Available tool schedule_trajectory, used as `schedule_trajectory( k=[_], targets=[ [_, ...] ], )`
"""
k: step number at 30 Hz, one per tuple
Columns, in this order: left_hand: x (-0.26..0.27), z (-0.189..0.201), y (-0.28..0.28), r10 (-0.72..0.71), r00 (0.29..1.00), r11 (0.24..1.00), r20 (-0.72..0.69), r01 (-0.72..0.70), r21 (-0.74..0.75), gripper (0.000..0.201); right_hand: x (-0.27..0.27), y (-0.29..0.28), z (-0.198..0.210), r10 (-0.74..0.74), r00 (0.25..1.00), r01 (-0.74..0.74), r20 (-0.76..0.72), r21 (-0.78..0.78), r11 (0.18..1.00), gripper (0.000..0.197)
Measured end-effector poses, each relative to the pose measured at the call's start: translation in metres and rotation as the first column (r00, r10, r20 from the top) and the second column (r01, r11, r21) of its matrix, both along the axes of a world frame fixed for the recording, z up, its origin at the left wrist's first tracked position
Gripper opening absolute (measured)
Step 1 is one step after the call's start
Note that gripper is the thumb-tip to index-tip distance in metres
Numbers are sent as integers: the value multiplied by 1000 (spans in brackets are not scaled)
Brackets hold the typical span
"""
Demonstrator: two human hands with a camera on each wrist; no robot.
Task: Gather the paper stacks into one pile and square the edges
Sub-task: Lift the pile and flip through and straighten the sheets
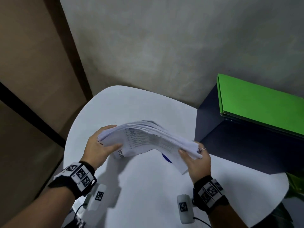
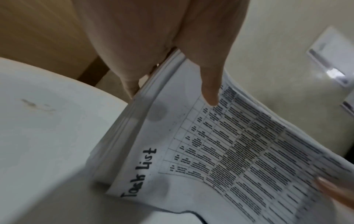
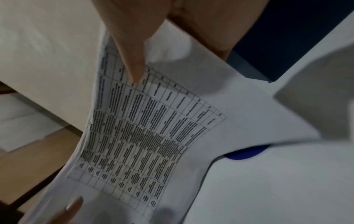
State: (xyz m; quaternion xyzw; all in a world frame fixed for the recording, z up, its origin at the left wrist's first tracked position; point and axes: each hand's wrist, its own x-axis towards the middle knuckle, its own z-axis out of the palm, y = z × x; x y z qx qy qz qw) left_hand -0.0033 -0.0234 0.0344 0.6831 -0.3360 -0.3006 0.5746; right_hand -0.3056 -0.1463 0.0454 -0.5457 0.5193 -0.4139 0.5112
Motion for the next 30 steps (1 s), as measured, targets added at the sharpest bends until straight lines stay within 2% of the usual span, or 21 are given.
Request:
schedule_trajectory(
  k=[2,7,8,11,14,17,19,20,23,27,30],
  targets=[
    [1,-3,-3,31,999,999,-18,-31,-13,59,4,-1,-1,-18,1000,18,-16,8,1000,37],
    [3,-3,-13,96,994,994,-45,-98,-54,22,9,-5,1,-47,999,47,-21,-22,999,34],
    [4,-3,-13,96,994,994,-52,-98,-51,22,9,-8,0,-50,998,49,-26,-23,999,38],
    [11,-8,-14,33,997,999,-74,-31,23,38,6,-15,-11,-40,999,41,-16,60,997,50],
    [12,-10,-15,37,994,995,-102,-28,90,31,8,-20,-13,-39,999,39,-2,152,988,42],
    [9,1,-17,58,997,998,-44,-57,23,27,6,-18,-6,-66,996,59,66,99,993,33],
    [8,4,-12,54,998,998,16,-53,-23,23,2,-15,-7,-95,990,89,106,67,994,36],
    [7,3,-8,31,998,999,58,-31,-17,22,1,-12,-11,-94,990,88,101,65,994,40],
    [5,-9,5,-57,989,995,133,45,94,39,-2,-3,-26,-44,998,38,41,119,992,51],
    [6,-9,4,-38,997,995,66,32,91,35,3,-4,-25,-24,999,21,23,149,989,39],
    [6,0,-1,-15,993,1000,118,16,-7,21,4,-4,-11,-58,997,53,49,110,993,30]
  ],
)
